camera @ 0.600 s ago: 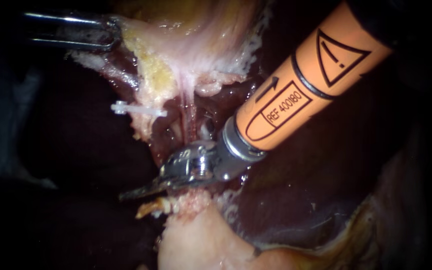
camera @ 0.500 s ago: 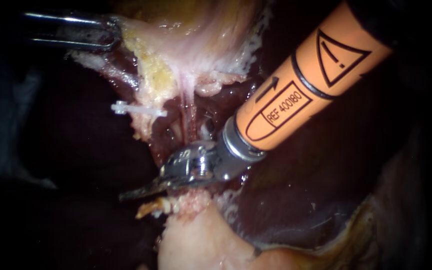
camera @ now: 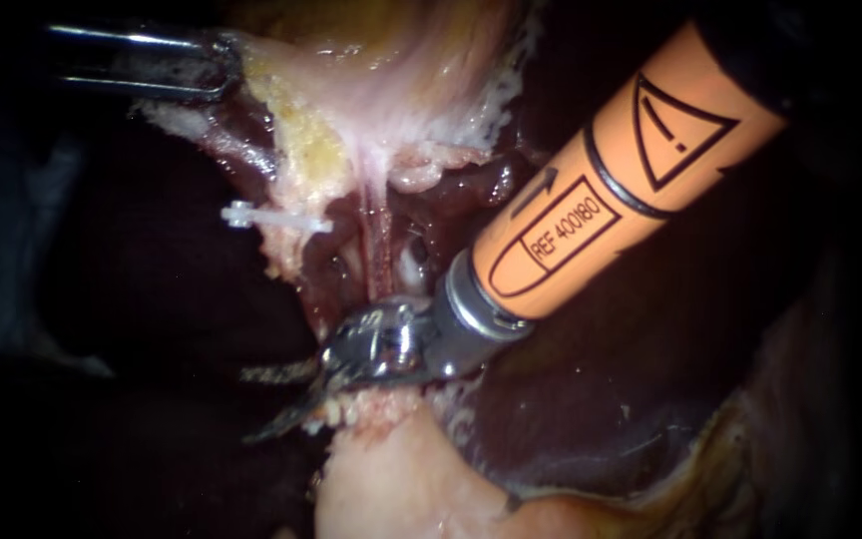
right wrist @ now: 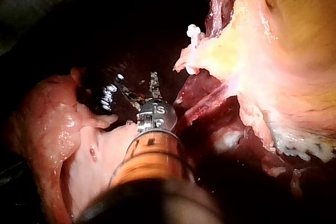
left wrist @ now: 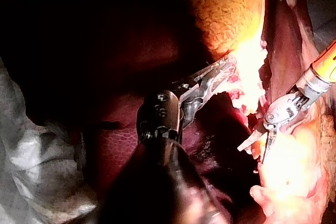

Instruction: Go back from the cut left tube

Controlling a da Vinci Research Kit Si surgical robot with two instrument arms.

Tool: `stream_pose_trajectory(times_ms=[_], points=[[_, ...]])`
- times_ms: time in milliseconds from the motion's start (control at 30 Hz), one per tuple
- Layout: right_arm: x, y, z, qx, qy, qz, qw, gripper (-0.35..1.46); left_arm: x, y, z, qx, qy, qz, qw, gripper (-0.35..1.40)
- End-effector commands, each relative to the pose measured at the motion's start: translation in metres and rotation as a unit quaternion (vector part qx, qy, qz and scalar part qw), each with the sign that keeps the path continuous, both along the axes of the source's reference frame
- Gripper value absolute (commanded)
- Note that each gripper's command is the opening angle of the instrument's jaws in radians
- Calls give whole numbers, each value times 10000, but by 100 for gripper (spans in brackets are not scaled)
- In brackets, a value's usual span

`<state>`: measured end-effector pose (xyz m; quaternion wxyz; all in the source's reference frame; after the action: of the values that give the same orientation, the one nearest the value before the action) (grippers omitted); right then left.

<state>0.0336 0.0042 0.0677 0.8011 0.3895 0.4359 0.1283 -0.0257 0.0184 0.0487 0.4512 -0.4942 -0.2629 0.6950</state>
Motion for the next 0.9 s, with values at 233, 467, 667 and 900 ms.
stream_pose_trajectory(times_ms=[233,467,667,900], points=[[-1,-2,-3,-33,-12,43,10000,128,0,0,0,-3,-2,3,10000,-35],[-13,-7,-13,-748,-221,730,9943,143,0,0,0,-3,-2,3,10000,-35],[-44,-6,-38,-1466,-317,956,9841,143,2,1,1,-3,-4,7,10000,-35],[-105,13,-67,-1970,-411,1012,9743,143,3,0,1,-3,-6,9,10000,-35]])
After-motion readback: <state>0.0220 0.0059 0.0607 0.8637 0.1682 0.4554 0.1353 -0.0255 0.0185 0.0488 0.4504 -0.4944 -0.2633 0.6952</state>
